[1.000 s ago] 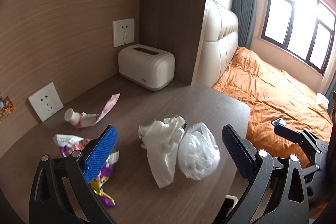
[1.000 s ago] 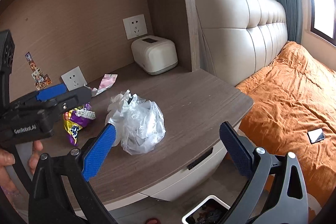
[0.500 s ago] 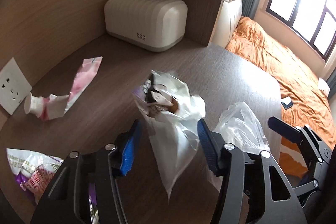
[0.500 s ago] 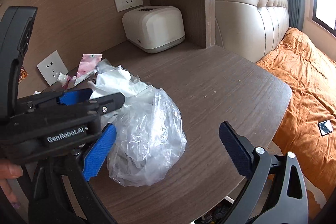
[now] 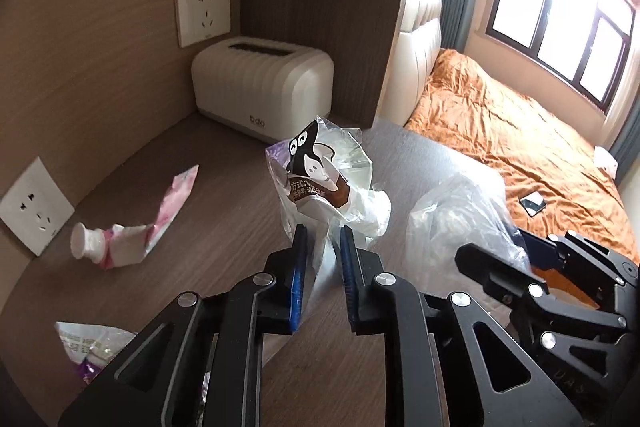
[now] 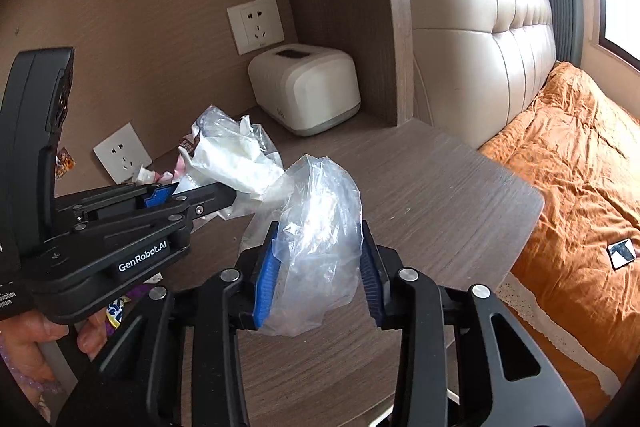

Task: Collect trash
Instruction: 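Grasp the penguin-printed plastic bag with the left tool while the right tool grasps the clear plastic bag, then carry both plastic bags over the bin with both tools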

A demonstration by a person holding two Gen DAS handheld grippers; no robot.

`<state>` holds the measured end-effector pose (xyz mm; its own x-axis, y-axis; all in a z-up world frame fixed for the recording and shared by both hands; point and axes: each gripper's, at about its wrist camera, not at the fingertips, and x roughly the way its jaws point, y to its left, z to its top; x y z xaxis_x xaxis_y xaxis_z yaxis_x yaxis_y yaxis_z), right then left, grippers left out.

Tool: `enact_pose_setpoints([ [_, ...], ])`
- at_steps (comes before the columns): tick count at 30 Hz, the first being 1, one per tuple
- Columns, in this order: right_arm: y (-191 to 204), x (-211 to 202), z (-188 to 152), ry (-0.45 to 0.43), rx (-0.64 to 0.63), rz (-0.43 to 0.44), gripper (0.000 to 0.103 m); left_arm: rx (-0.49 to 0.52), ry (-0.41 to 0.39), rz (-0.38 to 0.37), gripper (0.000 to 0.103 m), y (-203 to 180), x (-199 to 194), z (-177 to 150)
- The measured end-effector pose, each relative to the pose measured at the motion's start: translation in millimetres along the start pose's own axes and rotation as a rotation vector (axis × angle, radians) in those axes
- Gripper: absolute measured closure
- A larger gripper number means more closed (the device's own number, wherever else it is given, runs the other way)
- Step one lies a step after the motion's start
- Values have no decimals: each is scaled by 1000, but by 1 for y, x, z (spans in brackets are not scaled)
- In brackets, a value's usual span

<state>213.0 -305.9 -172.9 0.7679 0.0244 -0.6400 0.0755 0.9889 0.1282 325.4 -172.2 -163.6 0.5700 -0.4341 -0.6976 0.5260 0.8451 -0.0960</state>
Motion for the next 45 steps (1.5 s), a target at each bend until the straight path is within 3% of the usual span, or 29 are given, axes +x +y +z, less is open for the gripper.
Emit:
enact_pose_setpoints([
  [6, -17, -53, 14, -94, 11, -12, 65, 39, -72, -2, 87, -29, -43, 10],
  [12, -40, -104, 5, -139, 18, -27, 65, 76, -105, -11, 87, -77, -75, 1],
  [20, -73, -161, -30, -139, 37, -56, 65, 120, -82, -48, 87, -148, -99, -38],
  [25, -96, -184, -60, -106, 64, -70, 65, 137, -28, -80, 87, -183, -99, -69],
  [34, -131, -178, -120, 13, 146, -92, 65, 176, 99, -111, 87, -221, -72, -129],
  [45, -170, -113, -196, 180, 245, -129, 65, 198, 265, -148, 87, -227, 12, -200],
])
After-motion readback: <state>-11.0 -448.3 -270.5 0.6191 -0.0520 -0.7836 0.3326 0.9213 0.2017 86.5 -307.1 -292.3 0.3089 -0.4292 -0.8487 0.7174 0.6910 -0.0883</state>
